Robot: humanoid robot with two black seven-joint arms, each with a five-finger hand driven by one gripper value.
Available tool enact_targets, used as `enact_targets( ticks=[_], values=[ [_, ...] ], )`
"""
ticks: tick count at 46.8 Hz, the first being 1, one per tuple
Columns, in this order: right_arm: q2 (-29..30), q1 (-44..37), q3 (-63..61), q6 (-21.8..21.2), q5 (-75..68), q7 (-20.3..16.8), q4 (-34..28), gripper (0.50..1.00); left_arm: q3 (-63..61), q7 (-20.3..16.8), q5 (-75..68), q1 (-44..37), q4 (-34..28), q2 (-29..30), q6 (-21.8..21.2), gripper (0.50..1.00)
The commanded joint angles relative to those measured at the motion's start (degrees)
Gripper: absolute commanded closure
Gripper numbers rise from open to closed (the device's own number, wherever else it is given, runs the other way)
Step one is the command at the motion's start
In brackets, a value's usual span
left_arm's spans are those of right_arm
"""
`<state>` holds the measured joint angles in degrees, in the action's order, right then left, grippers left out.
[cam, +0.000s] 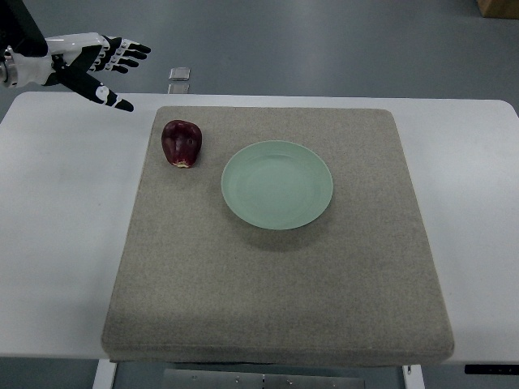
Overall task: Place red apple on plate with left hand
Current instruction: 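Move the left hand down toward the dark red apple, then position the left hand beside the apple, fingers open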
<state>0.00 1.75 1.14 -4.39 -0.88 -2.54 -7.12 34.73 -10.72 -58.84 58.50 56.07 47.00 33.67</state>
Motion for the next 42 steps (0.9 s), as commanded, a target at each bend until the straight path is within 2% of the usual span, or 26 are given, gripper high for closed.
enact_targets(
  ticks=[1,7,13,26,42],
  values=[
    [0.00,0.00,0.00,-0.01,0.00,-0.01,0.00,0.570,-0.10,-1.76,-3.56,-3.38,4.57,1.52,-4.65,0.508],
    [0.00,0.00,0.00,-0.01,0.00,-0.01,0.00,0.572,-0.19,-2.29,-11.20,-8.12,8.79,1.61,-13.61,0.508],
    [0.00,0.00,0.00,-0.01,0.00,-0.01,0.00,0.572,-0.10,-2.29,-17.80,-11.73,11.08,1.34,-19.25,0.508],
    [0.00,0.00,0.00,-0.01,0.00,-0.01,0.00,0.570,-0.10,-2.29,-18.86,-11.91,10.12,1.78,-19.69,0.506],
    [0.00,0.00,0.00,-0.01,0.00,-0.01,0.00,0.572,-0.98,-2.29,-18.86,-11.12,10.03,-0.68,-19.52,0.508]
  ],
)
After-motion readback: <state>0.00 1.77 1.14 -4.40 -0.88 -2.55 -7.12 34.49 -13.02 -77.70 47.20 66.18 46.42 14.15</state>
